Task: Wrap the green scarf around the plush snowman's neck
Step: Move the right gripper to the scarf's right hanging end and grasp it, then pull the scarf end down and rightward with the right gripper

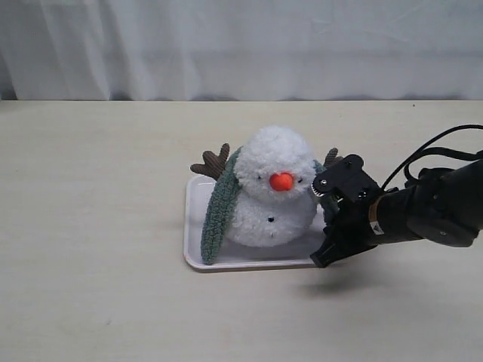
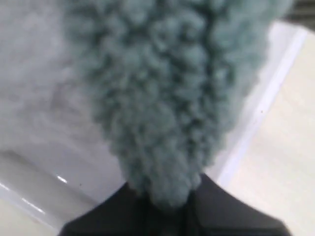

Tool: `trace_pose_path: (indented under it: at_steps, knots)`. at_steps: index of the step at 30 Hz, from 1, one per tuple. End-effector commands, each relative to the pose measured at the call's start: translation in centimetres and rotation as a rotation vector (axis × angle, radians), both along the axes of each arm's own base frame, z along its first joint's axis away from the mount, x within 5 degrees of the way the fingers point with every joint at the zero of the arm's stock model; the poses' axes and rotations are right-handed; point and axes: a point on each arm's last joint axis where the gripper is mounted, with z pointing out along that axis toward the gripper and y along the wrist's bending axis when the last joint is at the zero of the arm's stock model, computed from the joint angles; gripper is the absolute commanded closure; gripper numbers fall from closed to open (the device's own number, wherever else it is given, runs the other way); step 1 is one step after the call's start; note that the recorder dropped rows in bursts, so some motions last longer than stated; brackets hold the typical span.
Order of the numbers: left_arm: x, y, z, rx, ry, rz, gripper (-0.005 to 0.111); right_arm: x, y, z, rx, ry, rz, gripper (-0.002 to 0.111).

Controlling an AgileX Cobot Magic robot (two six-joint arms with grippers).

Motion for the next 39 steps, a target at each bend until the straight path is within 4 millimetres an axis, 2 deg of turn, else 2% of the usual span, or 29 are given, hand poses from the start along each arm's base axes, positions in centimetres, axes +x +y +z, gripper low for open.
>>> trace_pose_path:
  at_steps: [1, 7, 15, 23, 39]
  knots:
    - [0.1, 0.0, -0.2, -0.010, 0.010, 0.004, 0.107, -0.9, -0.3, 1.0, 0.015, -0.020, -0.002, 0.104]
    - [0.1, 0.0, -0.2, -0.009, 0.011, 0.003, 0.107, -2.2, 0.0, 2.4, 0.134, -0.063, -0.021, 0.104]
    - [0.1, 0.0, -0.2, -0.009, 0.011, 0.003, 0.107, -3.8, 0.0, 1.6, 0.206, -0.029, -0.028, 0.104]
    - [0.1, 0.0, -0.2, -0.009, 0.011, 0.003, 0.107, -4.9, 1.4, 1.7, 0.318, 0.034, 0.106, 0.104]
    - [0.1, -0.1, -0.2, -0.018, 0.015, 0.002, 0.107, -5.6, 2.1, 1.5, 0.392, 0.121, 0.150, 0.104]
